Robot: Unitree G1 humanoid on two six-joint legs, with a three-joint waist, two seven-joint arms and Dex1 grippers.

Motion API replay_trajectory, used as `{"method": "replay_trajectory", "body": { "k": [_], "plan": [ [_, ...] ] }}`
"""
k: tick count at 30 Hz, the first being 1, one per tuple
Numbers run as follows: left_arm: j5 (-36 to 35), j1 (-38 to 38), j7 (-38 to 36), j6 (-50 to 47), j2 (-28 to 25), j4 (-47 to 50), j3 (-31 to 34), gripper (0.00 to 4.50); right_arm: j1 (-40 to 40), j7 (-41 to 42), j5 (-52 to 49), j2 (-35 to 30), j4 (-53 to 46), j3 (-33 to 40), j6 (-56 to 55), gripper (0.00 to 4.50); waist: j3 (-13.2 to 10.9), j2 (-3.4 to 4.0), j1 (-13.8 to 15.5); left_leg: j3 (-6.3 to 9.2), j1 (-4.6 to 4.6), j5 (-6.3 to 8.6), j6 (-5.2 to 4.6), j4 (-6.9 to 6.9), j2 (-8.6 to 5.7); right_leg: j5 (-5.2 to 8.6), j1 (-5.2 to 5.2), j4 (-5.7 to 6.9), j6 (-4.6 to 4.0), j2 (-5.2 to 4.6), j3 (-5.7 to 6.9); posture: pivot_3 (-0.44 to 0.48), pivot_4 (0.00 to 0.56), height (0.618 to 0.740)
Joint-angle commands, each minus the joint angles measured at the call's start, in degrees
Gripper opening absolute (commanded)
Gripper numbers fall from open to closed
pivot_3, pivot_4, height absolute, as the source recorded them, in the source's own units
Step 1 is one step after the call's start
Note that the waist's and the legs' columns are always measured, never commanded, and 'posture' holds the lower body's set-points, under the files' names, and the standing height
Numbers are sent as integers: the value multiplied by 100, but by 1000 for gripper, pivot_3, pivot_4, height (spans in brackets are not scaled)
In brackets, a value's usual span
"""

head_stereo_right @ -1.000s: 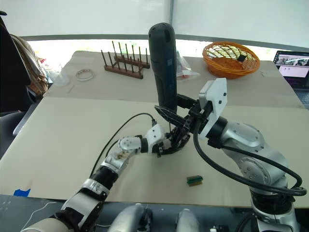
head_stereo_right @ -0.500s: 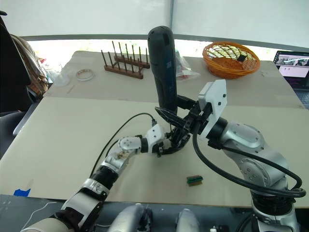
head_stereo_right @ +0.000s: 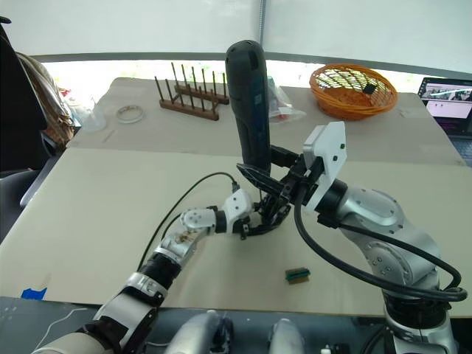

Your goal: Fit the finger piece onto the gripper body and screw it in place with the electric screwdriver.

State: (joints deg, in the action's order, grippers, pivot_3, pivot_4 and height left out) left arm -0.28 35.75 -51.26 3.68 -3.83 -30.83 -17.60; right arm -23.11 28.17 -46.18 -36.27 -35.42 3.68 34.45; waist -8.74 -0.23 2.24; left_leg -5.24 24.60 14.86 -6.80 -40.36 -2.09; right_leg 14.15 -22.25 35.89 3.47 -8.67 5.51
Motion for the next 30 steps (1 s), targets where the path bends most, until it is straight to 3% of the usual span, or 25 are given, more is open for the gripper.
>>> {"method": "replay_trajectory", "body": {
  "k": [1,30],
  "plan": [
    [-90,75,33,14,59,218,41,2281,-7,65,63,0,-179,179,-128,1968,0,0,0,-1,0,0,0,0,0,0,0,0,0,0,0,0,150,740],
    [-96,62,35,-7,76,257,28,2281,-20,281,490,373,-118,98,-218,1968,0,0,0,0,0,-1,1,0,-1,0,0,1,0,0,0,0,150,740]
  ]
}}
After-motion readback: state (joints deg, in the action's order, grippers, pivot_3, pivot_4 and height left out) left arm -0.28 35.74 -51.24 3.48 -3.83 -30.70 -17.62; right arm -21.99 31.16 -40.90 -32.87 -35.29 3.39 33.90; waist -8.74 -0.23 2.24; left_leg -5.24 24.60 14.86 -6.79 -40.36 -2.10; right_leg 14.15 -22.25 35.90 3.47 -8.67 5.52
